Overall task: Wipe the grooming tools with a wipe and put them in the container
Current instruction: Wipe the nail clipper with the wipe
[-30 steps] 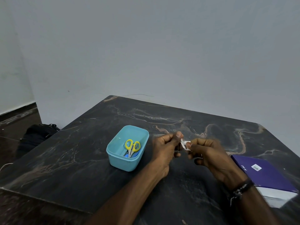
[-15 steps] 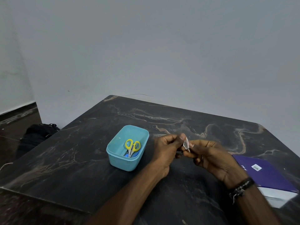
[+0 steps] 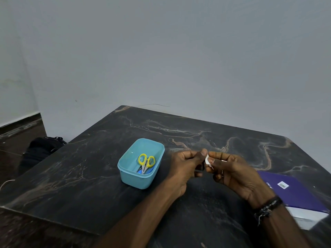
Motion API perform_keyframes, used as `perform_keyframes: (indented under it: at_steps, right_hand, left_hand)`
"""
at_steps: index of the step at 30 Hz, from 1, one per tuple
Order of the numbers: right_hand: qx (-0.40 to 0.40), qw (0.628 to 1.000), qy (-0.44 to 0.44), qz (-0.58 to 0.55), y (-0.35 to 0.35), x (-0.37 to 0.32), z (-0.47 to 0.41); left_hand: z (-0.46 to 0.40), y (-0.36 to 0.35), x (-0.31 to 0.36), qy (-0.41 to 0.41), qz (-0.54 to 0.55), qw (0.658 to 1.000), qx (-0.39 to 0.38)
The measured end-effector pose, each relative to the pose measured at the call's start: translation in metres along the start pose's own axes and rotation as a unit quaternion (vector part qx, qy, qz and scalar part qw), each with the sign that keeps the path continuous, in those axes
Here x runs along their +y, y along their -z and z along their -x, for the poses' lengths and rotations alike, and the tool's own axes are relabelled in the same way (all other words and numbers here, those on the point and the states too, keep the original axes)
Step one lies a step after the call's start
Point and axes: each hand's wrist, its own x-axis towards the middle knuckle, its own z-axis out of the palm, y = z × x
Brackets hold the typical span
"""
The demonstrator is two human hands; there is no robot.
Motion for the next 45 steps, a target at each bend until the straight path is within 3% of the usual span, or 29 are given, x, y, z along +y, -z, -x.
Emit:
perform_keyframes:
  at_steps: [6, 11, 17, 22, 28, 39, 45]
  right_hand:
    - [0.034, 0.999, 0.002, -0.031, 0.003, 0.000, -0.003]
    - [0.087, 0.980, 0.089, 0.154, 0.002, 0.005, -0.004]
    - [0.141, 0.881, 0.220, 0.393, -0.007, 0.011, -0.003]
    - [0.138, 0.776, 0.365, 0.495, -0.007, 0.017, -0.004]
    - [0.125, 0.685, 0.439, 0.568, -0.003, 0.020, -0.006]
    - [0.068, 0.715, 0.391, 0.575, -0.009, 0.026, -0.004]
    - [0.165, 0.733, 0.373, 0.544, 0.001, 0.023, -0.007]
  left_hand:
    - [-0.001, 0.001, 0.000, 0.003, -0.004, 0.999, -0.032]
    - [-0.002, 0.000, -0.002, -0.005, -0.046, 0.999, -0.019]
    - [-0.003, -0.001, -0.002, 0.033, -0.045, 0.998, 0.012]
    - [-0.004, -0.001, -0.002, 0.039, -0.030, 0.998, 0.038]
    - [-0.008, -0.001, -0.005, 0.034, -0.020, 0.995, 0.090]
    - [-0.013, 0.002, -0.004, -0.002, 0.064, 0.987, 0.149]
    - [-0.011, 0.000, -0.001, 0.005, 0.084, 0.987, 0.136]
